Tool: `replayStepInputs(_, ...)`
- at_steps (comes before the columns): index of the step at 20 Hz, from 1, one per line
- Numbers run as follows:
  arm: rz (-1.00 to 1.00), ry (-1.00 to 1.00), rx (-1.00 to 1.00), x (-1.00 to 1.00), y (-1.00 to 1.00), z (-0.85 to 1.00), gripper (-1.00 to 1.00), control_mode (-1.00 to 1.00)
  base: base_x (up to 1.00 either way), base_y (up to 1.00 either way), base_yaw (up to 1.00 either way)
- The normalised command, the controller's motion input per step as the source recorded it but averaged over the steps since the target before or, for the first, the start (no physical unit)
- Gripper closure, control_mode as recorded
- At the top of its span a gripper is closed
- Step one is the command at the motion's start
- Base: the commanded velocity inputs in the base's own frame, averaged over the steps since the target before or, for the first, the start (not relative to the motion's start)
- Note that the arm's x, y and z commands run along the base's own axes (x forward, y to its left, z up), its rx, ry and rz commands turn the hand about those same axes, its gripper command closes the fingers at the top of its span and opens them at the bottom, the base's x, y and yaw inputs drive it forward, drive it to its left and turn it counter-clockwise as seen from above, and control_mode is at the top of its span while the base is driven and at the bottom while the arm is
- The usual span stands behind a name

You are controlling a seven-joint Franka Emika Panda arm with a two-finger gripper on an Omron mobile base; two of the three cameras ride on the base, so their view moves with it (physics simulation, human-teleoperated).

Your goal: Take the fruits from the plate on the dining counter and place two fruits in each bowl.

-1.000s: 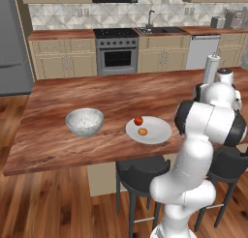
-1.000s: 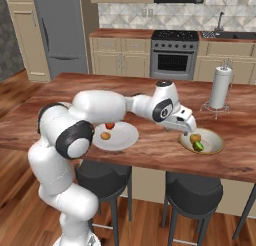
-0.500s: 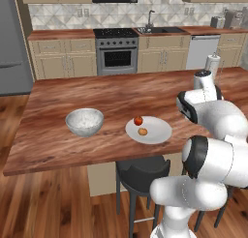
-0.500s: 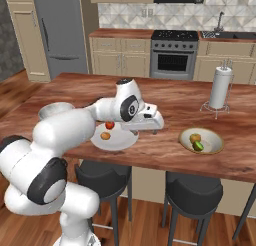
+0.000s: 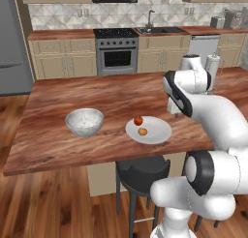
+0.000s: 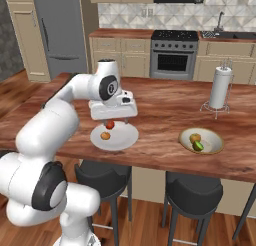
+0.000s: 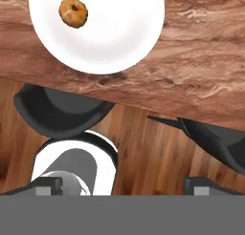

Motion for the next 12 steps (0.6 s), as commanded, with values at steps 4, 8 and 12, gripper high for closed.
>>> replayStepInputs(4, 0.0, -0.09, 0.21, 0.0, 0.16, -0.12, -1.0, -1.0, 0.0, 0.0, 0.0)
replayStepInputs(8, -0.22, -0.16, 0.0, 0.01, 0.95, -0.26, -1.0, -1.0, 0.0, 0.0, 0.0)
replayStepInputs(12, -0.26, -0.1, 0.0, 0.03, 0.93, -0.23, -1.0, -1.0, 0.0, 0.0, 0.0)
